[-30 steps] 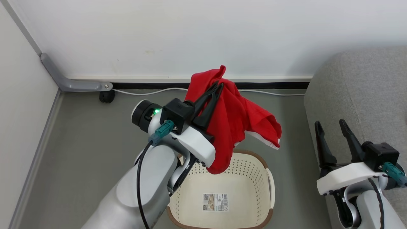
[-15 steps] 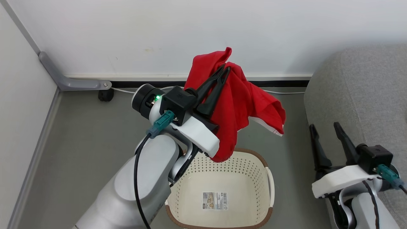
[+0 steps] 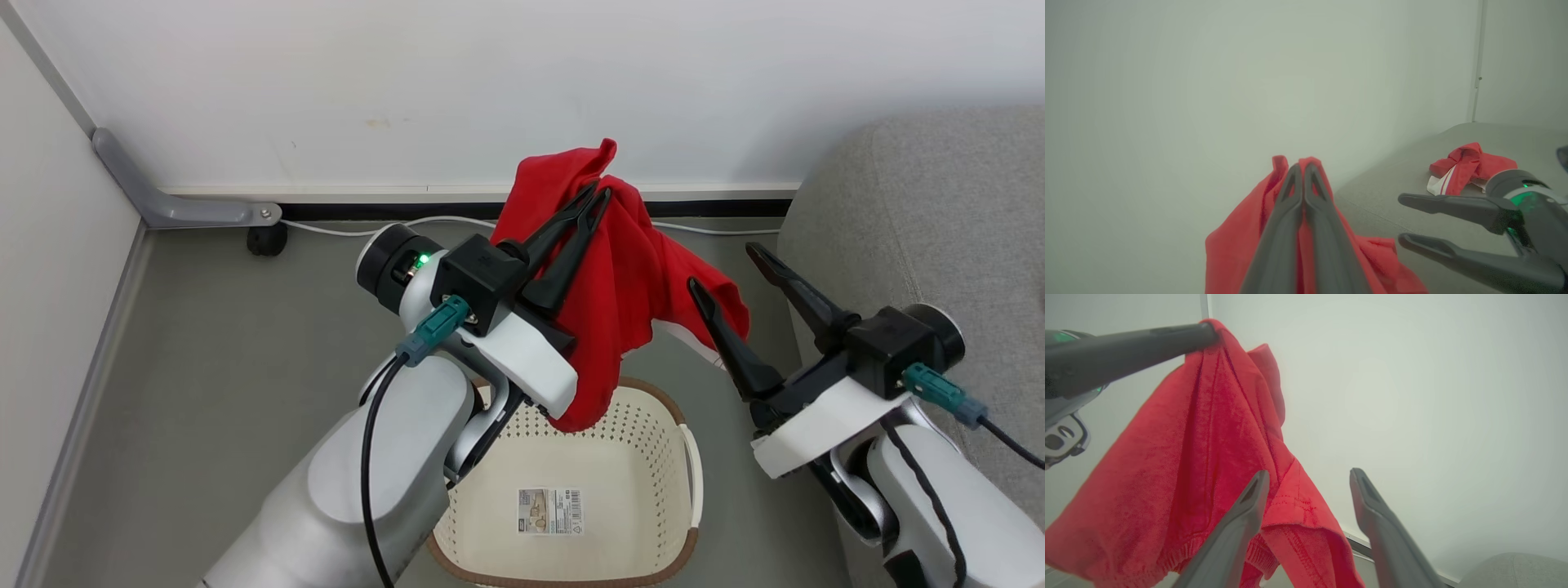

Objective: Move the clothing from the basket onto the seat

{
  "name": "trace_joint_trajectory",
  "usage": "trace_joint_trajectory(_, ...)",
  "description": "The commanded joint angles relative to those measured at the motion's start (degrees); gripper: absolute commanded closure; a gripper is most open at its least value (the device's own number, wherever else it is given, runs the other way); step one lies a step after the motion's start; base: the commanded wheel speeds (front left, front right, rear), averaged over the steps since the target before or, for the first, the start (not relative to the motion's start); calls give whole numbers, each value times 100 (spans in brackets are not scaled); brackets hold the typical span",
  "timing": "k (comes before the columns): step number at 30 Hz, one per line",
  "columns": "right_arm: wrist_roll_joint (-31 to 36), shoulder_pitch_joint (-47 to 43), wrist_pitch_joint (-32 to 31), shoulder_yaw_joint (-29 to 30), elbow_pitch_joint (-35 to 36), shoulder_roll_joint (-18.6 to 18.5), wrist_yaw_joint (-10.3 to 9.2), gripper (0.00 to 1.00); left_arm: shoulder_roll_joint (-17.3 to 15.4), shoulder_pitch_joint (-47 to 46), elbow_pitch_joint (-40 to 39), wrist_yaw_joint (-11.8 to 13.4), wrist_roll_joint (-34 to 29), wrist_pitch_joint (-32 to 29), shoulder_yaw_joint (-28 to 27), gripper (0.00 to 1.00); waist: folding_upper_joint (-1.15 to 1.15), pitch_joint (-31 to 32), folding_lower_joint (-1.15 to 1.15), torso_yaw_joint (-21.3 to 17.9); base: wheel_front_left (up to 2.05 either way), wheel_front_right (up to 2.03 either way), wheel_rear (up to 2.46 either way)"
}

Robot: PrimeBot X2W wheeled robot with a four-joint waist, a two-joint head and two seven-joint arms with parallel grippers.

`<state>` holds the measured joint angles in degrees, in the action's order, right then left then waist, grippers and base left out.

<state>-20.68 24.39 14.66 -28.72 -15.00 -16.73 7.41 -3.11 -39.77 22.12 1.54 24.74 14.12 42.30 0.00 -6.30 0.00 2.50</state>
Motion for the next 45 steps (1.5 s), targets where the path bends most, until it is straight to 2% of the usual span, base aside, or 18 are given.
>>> trace_joint_trajectory(1, -89, 174, 34, -152, 170, -105, 8, 0, -77, -249, -151, 12, 9, 0, -160, 100, 0, 3, 0, 2, 0, 0, 0)
trace_joint_trajectory(7, -485, 863, 34, -1014, 99, -715, 8, 0, -45, -270, -170, 14, 28, 17, -51, 100, 0, 1, 0, 65, 0, 0, 0)
trace_joint_trajectory(13, -1192, 1620, -45, -2142, -138, -1291, 8, 0, -18, -281, -201, -28, 47, 31, 113, 100, 0, -22, 0, 193, 0, 0, 0)
trace_joint_trajectory(17, -1748, 2076, -376, -3034, -211, -1526, 8, 0, -4, -299, -222, -46, 58, 36, 250, 100, 0, -58, 0, 281, 0, 0, 0)
trace_joint_trajectory(18, -2064, 2311, -561, -3513, -197, -1602, 8, 0, 2, -316, -236, -47, 66, 37, 314, 100, 0, -82, 0, 316, 0, 0, 0)
trace_joint_trajectory(22, -2638, 2718, -772, -4223, -187, -1641, 8, 0, 10, -343, -256, -43, 88, 40, 425, 100, 0, -116, 0, 367, 0, 0, 0)
trace_joint_trajectory(27, -2962, 2841, -728, -4428, -348, -1521, 8, 0, 16, -347, -286, -43, 143, 47, 553, 100, 0, -164, 0, 417, 0, 0, 0)
trace_joint_trajectory(28, -3019, 2820, -698, -4440, -387, -1492, 8, 22, 17, -349, -294, -41, 154, 50, 573, 100, 0, -177, 0, 427, 0, 0, 0)
trace_joint_trajectory(29, -3042, 2806, -663, -4447, -431, -1472, 8, 58, 18, -350, -301, -35, 161, 52, 592, 100, 0, -191, 0, 435, 0, 0, 0)
trace_joint_trajectory(30, -3047, 2787, -613, -4453, -479, -1454, 8, 77, 18, -350, -303, -32, 173, 54, 608, 100, 0, -203, 0, 442, 0, 0, 0)
trace_joint_trajectory(31, -3047, 2787, -613, -4453, -479, -1454, 8, 77, 18, -350, -303, -32, 173, 54, 608, 100, 0, -203, 0, 442, 0, 0, 0)
trace_joint_trajectory(32, -3091, 2734, -588, -4456, -534, -1431, 8, 100, 19, -349, -296, -33, 186, 56, 619, 100, 0, -210, 0, 449, 0, 0, 0)
trace_joint_trajectory(42, -3182, 2462, -40, -4462, -998, -1263, 8, 100, 21, -282, -114, -33, 281, 77, 584, 100, 0, -190, 0, 317, 0, 0, 0)
trace_joint_trajectory(43, -3205, 2457, -14, -4461, -1026, -1257, 8, 100, 21, -248, -69, -72, 319, 78, 584, 76, 0, -182, 0, 296, 0, 0, 0)
trace_joint_trajectory(44, -3217, 2455, 5, -4449, -1049, -1255, 8, 100, 10, -222, -21, -101, 341, 79, 580, 34, 0, -171, 0, 271, 0, 0, 0)
trace_joint_trajectory(45, -3233, 2447, 17, -4414, -1065, -1252, 8, 100, -5, -202, 26, -121, 349, 80, 576, 0, 0, -162, 0, 248, 0, 0, 0)
